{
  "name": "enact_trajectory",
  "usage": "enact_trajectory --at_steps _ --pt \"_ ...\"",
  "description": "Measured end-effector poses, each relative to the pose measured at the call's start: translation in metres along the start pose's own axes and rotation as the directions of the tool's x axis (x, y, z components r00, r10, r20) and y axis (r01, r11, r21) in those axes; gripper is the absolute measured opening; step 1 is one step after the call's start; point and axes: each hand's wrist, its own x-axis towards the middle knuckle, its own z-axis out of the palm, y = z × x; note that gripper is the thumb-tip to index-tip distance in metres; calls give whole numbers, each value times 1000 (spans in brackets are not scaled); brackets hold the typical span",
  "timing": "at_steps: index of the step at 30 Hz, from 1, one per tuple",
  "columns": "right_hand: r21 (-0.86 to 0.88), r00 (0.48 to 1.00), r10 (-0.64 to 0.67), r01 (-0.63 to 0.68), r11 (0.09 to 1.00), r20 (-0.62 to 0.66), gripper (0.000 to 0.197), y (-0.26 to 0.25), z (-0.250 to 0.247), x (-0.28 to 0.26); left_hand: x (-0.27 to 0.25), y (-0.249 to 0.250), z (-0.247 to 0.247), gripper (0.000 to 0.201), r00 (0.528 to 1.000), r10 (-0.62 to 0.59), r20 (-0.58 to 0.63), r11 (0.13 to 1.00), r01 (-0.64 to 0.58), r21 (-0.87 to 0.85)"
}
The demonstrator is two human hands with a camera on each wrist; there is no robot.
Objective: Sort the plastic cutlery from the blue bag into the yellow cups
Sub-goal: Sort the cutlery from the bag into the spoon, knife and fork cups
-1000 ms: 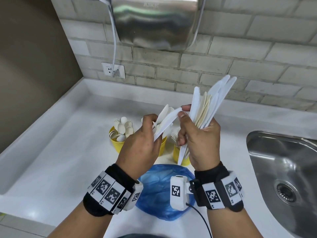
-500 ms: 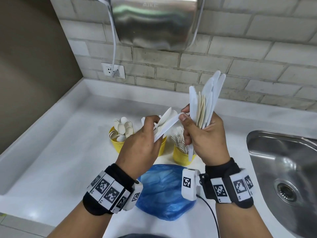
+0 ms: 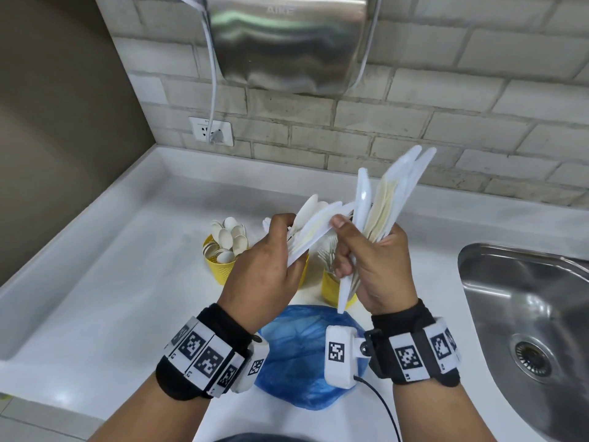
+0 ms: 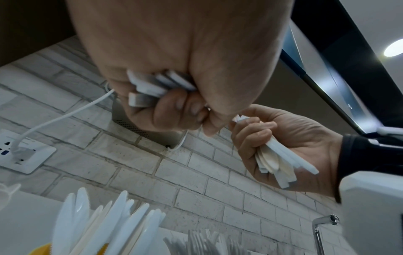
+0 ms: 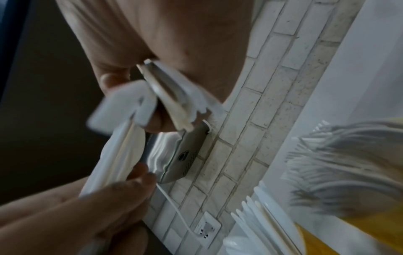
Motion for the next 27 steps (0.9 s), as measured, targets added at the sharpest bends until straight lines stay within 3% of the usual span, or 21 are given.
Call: enact_trajectory --at_steps 5,11,16,20,23,27 --pt "30 999 5 -4 1000 -50 17 7 7 -2 -1 1 0 42 999 -33 1 999 33 -39" --pt "398 943 121 14 917 -311 17 -4 -9 9 -3 -1 -3 55 995 -87 46 978 94 -185" --pt "534 905 156 90 841 -397 31 -5 -25 17 -1 4 -4 38 991 -118 63 947 132 -294" --pt "447 884 86 146 883 -459 8 -9 -21 12 -2 7 -6 8 992 -105 74 897 127 -424" --pt "328 898 -13 174 929 -440 12 -4 -12 9 -2 8 -5 13 996 -78 46 908 91 -409" --pt "217 959 -69 132 967 -275 21 4 2 5 -1 10 -4 24 999 -37 29 935 44 -352"
